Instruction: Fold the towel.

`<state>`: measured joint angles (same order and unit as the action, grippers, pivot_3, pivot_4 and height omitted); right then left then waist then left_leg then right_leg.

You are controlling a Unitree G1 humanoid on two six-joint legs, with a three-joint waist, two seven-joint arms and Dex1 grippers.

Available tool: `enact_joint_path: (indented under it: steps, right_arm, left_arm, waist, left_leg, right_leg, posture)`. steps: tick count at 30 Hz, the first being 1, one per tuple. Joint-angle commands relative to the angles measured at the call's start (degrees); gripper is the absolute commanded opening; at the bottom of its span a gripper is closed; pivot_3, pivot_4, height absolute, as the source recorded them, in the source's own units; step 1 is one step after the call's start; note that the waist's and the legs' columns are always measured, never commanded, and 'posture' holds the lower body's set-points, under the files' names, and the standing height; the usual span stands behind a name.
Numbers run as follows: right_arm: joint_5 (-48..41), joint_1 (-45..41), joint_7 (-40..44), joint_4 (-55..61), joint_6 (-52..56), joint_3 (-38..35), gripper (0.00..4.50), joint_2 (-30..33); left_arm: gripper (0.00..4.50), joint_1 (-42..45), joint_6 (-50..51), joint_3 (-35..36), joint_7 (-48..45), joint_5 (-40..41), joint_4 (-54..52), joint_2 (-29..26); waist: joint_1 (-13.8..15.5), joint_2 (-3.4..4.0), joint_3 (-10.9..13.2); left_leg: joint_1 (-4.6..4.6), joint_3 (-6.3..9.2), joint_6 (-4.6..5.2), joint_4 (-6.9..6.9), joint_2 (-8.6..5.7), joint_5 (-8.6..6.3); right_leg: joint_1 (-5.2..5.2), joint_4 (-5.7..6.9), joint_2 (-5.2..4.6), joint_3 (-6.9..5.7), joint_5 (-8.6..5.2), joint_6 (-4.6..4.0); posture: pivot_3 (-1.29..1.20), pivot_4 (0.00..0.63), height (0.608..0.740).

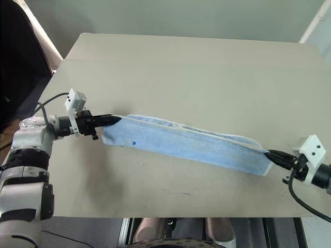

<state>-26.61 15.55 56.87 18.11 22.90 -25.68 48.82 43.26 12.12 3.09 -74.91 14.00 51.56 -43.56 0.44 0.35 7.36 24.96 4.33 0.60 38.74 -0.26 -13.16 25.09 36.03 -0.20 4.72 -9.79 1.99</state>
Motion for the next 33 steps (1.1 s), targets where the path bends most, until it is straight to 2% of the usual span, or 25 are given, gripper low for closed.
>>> enact_joint_path:
  steps: [1,8,13,15,18,25,27,29,33]
  right_arm:
    - [2.1,-1.6,-2.3,-3.0,-0.5,0.0,0.00,0.2]
    - [5.9,-8.1,-6.2,-9.8,-3.9,3.6,0.00,-1.2]
    - [3.8,-9.2,-4.5,-10.6,-2.8,4.2,0.00,-0.9]
    - [2.5,-9.8,-4.4,-10.3,-1.3,4.1,0.00,-1.0]
    - [1.1,-9.9,-3.5,-9.2,0.0,4.2,0.69,-0.9]
    - [0.1,-9.5,-3.4,-8.1,1.4,3.2,3.17,-0.4]
    - [-2.5,-9.8,-4.1,-7.1,3.5,0.5,3.88,-0.6]
    - [-6.8,-9.9,-5.2,-5.8,7.6,-3.7,4.47,-0.8]
    - [-13.9,-9.4,-8.8,-3.8,18.3,-9.8,4.47,-0.9]
  left_arm:
    - [0.04,4.5,-3.8,0.5,2.4,-2.4,5.3,-0.4]
    - [0.04,9.9,-9.7,0.1,4.3,-5.8,13.6,2.2]
    - [0.04,10.9,-9.3,0.6,2.6,-6.0,15.6,2.9]
    - [0.48,10.7,-9.2,0.4,2.0,-6.2,15.9,2.9]
    - [1.40,10.8,-9.7,1.0,3.1,-6.2,16.2,3.0]
    - [3.95,11.6,-10.9,3.3,5.6,-5.6,16.2,3.0]
    - [4.50,12.0,-11.3,4.7,5.4,-4.6,15.8,2.7]
    - [4.50,12.5,-11.2,6.3,4.3,-3.2,14.8,2.9]
    - [4.50,12.8,-11.6,8.1,1.2,-0.6,11.9,4.3]
  waist:
    - [0.0,0.00,0.0]
    - [0.0,0.02,0.0]
    - [0.0,0.02,0.0]
    - [0.0,0.01,0.0]
    - [0.1,0.01,0.0]
    - [0.1,0.01,0.0]
    - [0.1,0.01,0.0]
    - [0.2,0.02,0.0]
    - [0.3,0.00,0.0]
  left_leg:
    - [0.01,-0.01,0.02,0.00,0.00,0.02]
    - [-0.01,-0.04,0.12,0.03,-0.02,0.10]
    - [0.01,-0.05,0.15,0.03,-0.02,0.12]
    - [0.01,-0.08,0.15,0.03,-0.03,0.12]
    - [0.01,-0.10,0.18,0.04,-0.03,0.15]
    - [0.00,-0.10,0.20,0.04,-0.04,0.20]
    - [0.00,-0.10,0.20,0.04,-0.04,0.20]
    - [0.02,-0.12,0.20,0.04,-0.07,0.20]
    - [0.02,-0.12,0.20,0.04,-0.10,0.20]
  right_leg:
    - [0.00,0.00,-0.01,0.00,0.01,0.02]
    - [-0.07,-0.05,-0.03,0.01,0.12,0.13]
    - [-0.07,-0.05,-0.04,0.00,0.12,0.19]
    - [-0.08,-0.06,-0.05,0.01,0.10,0.22]
    - [-0.11,-0.08,-0.05,0.01,0.11,0.24]
    - [-0.12,-0.08,-0.06,0.02,0.14,0.27]
    - [-0.12,-0.08,-0.06,0.02,0.14,0.26]
    - [-0.11,-0.08,-0.06,0.02,0.14,0.27]
    - [-0.14,-0.09,-0.06,0.05,0.07,0.33]
  posture:
    - [0.00,0.150,0.740]
    - [0.00,0.150,0.740]
    - [0.00,0.150,0.740]
    - [0.00,0.150,0.740]
    - [0.00,0.150,0.740]
    - [0.00,0.150,0.740]
    - [0.00,0.150,0.740]
    - [0.00,0.150,0.740]
    - [0.00,0.150,0.740]
